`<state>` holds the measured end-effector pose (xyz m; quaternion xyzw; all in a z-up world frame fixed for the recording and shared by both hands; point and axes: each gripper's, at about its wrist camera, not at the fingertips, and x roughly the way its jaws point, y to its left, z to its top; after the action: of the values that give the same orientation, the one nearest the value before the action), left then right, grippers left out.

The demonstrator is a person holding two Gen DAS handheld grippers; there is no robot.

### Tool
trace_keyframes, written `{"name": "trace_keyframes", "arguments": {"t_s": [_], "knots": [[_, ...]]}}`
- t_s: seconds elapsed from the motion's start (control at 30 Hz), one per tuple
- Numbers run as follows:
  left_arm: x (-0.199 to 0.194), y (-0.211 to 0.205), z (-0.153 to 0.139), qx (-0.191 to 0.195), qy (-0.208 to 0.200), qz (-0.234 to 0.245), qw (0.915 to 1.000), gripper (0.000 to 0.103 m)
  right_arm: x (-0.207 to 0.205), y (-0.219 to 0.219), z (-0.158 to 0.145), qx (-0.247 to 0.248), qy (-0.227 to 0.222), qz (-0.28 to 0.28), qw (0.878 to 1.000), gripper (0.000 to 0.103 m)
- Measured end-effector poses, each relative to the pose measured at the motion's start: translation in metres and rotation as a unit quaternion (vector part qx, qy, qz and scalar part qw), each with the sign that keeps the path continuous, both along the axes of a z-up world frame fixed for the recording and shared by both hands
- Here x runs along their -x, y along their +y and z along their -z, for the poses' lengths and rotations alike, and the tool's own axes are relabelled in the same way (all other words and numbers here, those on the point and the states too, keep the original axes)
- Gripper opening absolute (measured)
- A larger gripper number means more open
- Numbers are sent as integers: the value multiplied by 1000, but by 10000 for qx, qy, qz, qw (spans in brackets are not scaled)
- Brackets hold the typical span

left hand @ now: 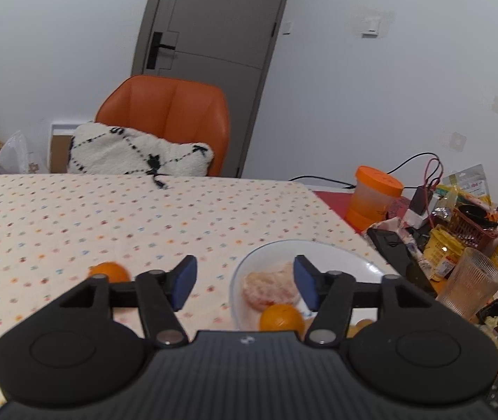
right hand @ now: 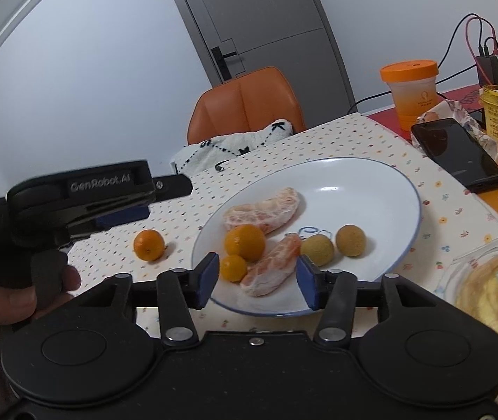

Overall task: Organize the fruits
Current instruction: 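Move both open grippers back toward the remaining fruit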

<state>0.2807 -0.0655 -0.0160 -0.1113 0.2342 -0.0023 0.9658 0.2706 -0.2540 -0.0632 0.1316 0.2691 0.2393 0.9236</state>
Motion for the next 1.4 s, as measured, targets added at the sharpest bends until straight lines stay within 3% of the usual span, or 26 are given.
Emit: {"name": "trace_keyframes", "arguments": {"t_s": [0.1, 0.37, 0.47, 0.67, 1.4], "knots": [[9, 10, -1, -16, 16, -80, 10000, 72, 4, 6, -3, 4, -33, -45, 10000, 55], [33, 34, -6, -97, 21, -208, 9997, 91, 13, 23, -8, -49, -99, -132, 9999, 78], [40, 43, -7, -131, 92, -298, 9994, 95, 16, 28, -10, -54, -131, -121, 9998, 89], [50, 59, -6, -103, 237, -394, 9989, 100, 21, 34, -14, -29, -166, -94, 9998, 99], [87, 125, 12, 49, 400, -726, 9965, 102, 37, 85, -11, 176, -126, -513, 9984, 101]]}}
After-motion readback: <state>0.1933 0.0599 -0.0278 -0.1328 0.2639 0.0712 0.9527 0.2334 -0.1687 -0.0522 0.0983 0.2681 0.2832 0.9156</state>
